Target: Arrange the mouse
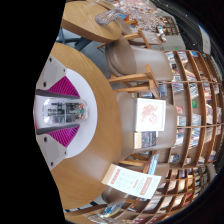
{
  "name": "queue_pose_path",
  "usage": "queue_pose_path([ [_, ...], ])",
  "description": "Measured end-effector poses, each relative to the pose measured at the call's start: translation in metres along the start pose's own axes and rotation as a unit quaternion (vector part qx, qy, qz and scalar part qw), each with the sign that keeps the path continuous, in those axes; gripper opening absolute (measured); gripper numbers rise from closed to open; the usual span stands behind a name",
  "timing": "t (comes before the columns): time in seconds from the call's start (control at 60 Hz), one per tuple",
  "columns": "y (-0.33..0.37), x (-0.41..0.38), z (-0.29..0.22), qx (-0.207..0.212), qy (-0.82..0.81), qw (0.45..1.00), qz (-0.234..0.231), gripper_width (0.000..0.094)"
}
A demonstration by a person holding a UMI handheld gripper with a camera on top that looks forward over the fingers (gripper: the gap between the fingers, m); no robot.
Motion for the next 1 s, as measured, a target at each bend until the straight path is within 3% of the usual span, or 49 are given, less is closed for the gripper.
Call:
queue_pose_path([
  [0.217, -0.007, -0.002, 0.009, 0.005, -0.005, 1.0, 0.02, 0.0529],
  [0.317, 0.0, 0.001, 0.007, 0.009, -0.007, 0.999, 0.033, 0.0868],
  [0.467, 0.053, 0.007, -0.009, 0.031, -0.004, 0.999, 0.038, 0.0853],
  [0.617, 0.152, 0.018, -0.014, 0.055, 0.001, 0.997, 0.046, 0.0853],
  [1.0, 0.392, 0.042, 0.069, 0.09, 0.006, 0.994, 0.06, 0.0854],
])
Point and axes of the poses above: the point between the fingertips, and its own axes, seen from behind it with the camera up: x to the right, z down, y backward, against the way the camera looks, the point moved 3 cm from there along y, backward, against the way the camera looks, and after that the axes turned 6 degrees about x, right-handed, at the moved point
